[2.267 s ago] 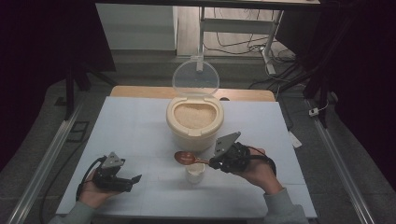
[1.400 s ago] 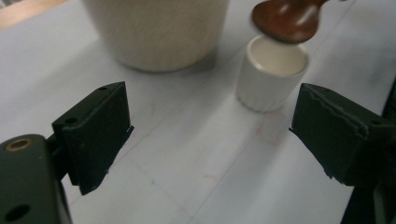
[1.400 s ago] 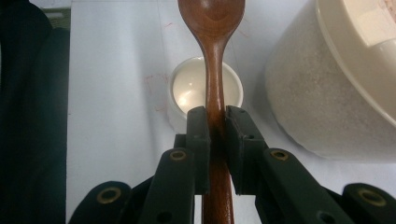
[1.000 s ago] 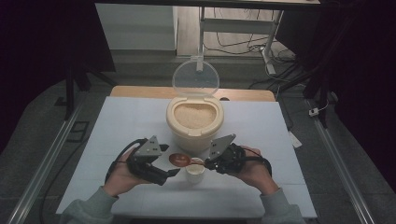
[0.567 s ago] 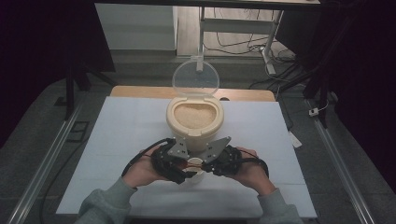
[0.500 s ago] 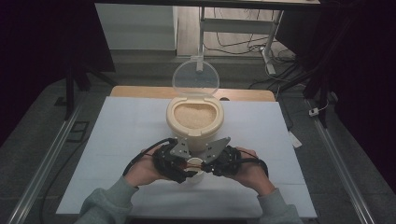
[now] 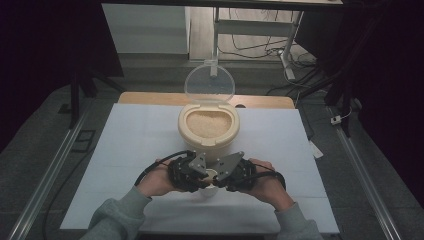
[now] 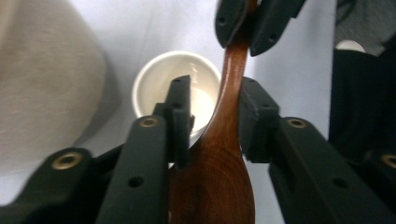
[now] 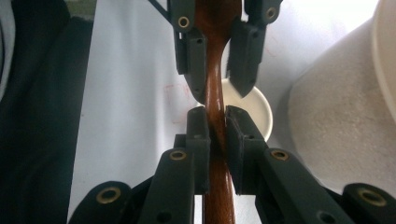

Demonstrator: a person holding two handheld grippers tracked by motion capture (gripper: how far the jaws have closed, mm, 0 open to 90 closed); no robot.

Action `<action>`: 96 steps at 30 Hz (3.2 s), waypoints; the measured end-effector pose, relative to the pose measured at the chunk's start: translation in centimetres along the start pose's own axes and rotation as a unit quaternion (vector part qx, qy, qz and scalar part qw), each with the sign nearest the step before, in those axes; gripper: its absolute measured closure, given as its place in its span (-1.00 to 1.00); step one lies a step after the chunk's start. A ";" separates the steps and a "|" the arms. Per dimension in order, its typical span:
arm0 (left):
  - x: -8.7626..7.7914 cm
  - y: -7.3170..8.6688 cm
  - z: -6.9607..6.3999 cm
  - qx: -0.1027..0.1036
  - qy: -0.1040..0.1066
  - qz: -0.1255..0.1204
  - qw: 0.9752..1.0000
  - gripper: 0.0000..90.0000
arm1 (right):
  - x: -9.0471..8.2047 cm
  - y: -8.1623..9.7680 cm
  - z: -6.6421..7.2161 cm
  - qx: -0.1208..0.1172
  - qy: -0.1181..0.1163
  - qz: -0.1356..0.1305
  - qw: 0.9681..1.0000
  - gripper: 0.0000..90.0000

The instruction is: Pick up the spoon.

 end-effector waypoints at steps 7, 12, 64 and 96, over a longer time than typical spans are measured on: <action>0.7 -0.1 -0.3 0.013 0.011 0.014 1.000 0.69 | 0.3 -0.1 0.2 -0.013 -0.010 0.008 1.000 0.76; 0.5 0.0 -0.2 0.008 -0.002 0.001 1.000 0.71 | 0.1 0.0 0.1 -0.003 0.010 -0.012 1.000 0.73; -1.2 1.0 1.3 -0.060 -0.097 -0.093 0.989 0.73 | -2.5 5.7 -0.9 0.371 0.151 -0.211 0.892 -0.31; -0.9 0.0 0.1 -0.041 -0.121 -0.107 0.986 0.74 | -0.5 4.3 -0.6 0.438 0.082 -0.302 0.843 0.30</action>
Point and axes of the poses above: each handheld gripper's, and its own axes: x roughly forward along the jaws, y roughly out of its underside, z roughly to its left, the point moved 2 cm from there along x, roughly forward along the jaws, and after that the axes turned 4 degrees about z, right-handed, at the moved point
